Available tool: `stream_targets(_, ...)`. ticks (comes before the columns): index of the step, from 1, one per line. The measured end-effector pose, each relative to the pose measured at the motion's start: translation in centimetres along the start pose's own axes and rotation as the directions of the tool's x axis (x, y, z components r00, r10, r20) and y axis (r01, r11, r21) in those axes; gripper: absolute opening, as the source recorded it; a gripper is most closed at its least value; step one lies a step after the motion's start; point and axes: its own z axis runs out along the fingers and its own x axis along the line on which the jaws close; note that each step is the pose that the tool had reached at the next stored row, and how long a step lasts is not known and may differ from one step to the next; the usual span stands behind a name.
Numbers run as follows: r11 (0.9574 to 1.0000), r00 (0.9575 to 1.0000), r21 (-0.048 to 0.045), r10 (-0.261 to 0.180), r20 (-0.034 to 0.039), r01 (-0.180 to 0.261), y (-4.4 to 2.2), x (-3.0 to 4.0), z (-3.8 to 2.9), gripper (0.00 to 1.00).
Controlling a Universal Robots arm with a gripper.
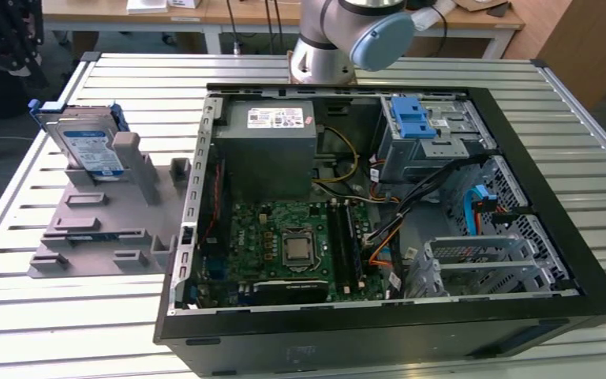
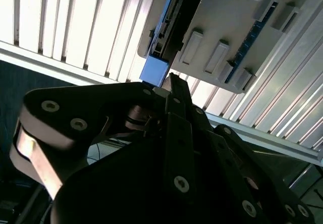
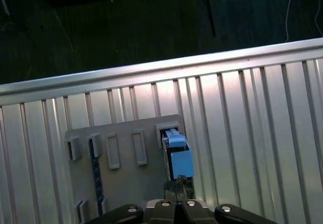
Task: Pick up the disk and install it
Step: 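Pick up the disk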
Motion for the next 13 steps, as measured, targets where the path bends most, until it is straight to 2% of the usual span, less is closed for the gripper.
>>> stream_targets(3,1.0,1.0,0.0,0.0,0.0,0.0,0.0,0.0,0.0,0.11)
stream_targets(6,1.0,1.0,0.0,0.0,0.0,0.0,0.0,0.0,0.0,0.29)
stream_targets(9,1.0,1.0,0.0,-0.001,0.0,0.001,0.0,0.0,0.0,0.35)
stream_targets(11,1.0,1.0,0.0,-0.001,0.0,0.001,0.0,0.0,0.01,0.47)
stream_targets(12,1.0,1.0,0.0003,-0.001,0.0002,0.001,0.0,0.0,0.05,0.47)
stream_targets(13,1.0,1.0,0.0005,-0.001,0.0002,0.001,0.0,0.0,0.12,0.53)
